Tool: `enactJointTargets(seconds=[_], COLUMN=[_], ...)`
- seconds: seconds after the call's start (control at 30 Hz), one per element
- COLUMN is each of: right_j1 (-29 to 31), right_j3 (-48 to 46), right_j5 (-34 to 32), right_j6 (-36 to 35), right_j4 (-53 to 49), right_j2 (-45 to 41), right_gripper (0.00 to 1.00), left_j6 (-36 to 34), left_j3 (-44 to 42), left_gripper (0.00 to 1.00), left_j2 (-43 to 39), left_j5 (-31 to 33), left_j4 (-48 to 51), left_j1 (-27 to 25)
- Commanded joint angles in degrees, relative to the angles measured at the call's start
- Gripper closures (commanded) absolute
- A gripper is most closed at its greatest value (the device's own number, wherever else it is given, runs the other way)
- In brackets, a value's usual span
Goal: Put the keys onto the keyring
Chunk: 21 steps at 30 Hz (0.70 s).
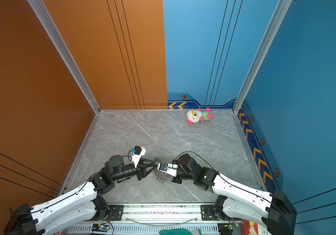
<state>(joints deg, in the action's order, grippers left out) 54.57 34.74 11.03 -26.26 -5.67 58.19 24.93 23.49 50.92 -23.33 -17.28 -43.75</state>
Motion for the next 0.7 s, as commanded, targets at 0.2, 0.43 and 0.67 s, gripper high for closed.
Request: enactJointTargets(seconds=[0.2, 0.43, 0.67], right_j1=[2.2, 2.6, 3.1], right_j3=[-1.1, -1.5, -1.2], right_j5=[-3.4, -3.9, -5.2], right_j6=[-1.3, -1.3, -1.7], right_j4=[4.3, 4.4, 4.7], right_j2=[1.6, 1.5, 2.2], right_gripper=[1.0, 1.0, 1.0], left_j6=[9.6, 4.9, 3.4], left_j3=[7.1, 11.4, 14.1], left_gripper=[0.69, 0.72, 0.69], left_j2=[7.9, 8.2, 9.4], left_j5=[0.5, 4.9, 5.3], left_j4=[5.1, 17.5, 23.0], left_j1=[-3.8, -4.1, -4.6])
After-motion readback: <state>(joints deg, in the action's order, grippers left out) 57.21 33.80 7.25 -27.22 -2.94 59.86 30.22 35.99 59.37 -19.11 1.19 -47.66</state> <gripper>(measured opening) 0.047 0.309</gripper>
